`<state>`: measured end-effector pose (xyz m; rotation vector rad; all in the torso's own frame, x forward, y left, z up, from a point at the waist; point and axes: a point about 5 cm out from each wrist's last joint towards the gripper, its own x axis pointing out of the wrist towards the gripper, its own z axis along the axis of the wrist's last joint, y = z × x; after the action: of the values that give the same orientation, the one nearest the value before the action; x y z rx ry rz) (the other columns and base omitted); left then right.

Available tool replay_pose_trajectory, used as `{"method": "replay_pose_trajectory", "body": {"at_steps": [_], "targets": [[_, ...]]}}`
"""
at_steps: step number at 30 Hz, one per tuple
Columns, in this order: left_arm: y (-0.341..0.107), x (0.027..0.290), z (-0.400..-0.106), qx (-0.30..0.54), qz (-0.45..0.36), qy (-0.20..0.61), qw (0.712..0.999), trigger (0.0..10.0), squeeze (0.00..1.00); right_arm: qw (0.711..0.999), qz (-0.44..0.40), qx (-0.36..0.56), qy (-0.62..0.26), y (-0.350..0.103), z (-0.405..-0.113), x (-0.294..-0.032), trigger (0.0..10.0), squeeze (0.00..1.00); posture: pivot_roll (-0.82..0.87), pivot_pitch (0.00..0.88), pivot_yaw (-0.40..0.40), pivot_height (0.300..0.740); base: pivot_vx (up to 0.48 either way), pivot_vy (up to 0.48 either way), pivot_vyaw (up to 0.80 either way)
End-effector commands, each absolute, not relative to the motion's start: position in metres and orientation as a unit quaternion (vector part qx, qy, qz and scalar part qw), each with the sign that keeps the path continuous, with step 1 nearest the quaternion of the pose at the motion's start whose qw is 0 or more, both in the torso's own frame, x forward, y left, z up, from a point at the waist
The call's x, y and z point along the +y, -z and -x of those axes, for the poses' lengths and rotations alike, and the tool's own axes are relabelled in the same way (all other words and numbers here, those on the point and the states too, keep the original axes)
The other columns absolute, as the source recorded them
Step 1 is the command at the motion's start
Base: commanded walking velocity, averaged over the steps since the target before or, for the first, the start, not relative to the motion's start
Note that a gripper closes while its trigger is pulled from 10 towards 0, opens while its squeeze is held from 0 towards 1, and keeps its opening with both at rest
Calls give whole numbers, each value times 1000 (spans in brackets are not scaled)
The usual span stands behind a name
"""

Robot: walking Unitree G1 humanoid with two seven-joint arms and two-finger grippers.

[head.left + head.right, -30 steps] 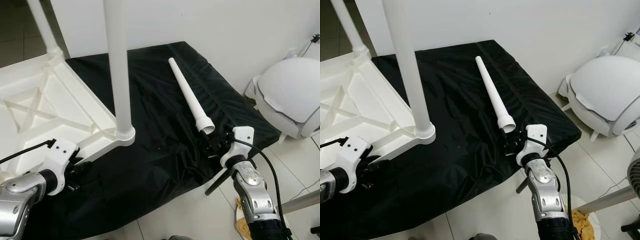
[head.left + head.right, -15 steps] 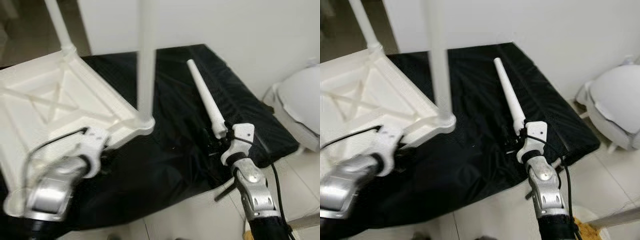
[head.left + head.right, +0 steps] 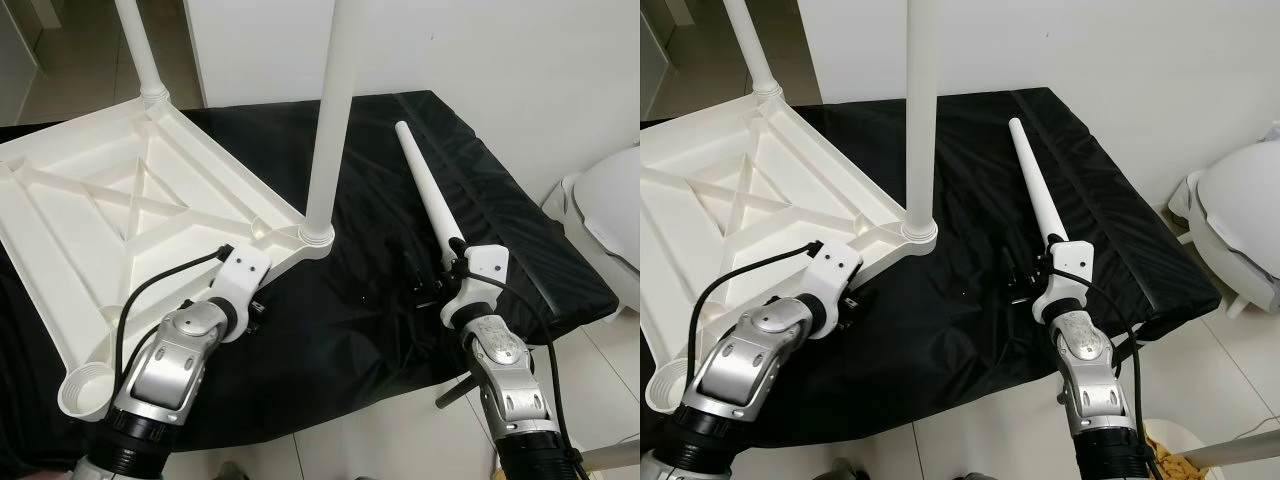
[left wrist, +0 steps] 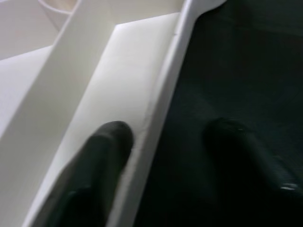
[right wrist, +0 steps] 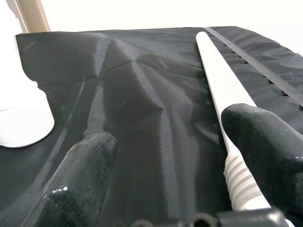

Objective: Building children table

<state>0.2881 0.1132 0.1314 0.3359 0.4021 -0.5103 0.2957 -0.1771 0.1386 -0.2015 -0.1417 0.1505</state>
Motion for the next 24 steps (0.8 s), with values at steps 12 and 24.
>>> {"method": "replay_pose_trajectory", "body": {"at_steps": [12,24], "targets": [[-173,105,-264,106,-129,384,908,10000,0,985,64,-87,-132,-141,-293,-163,10000,0,-27,91,-39,740,0,0,0],[-200,151,-288,58,-148,258,953,10000,0,982,33,-83,-165,-144,-291,-150,10000,0,-20,85,-46,740,0,0,0]]}}
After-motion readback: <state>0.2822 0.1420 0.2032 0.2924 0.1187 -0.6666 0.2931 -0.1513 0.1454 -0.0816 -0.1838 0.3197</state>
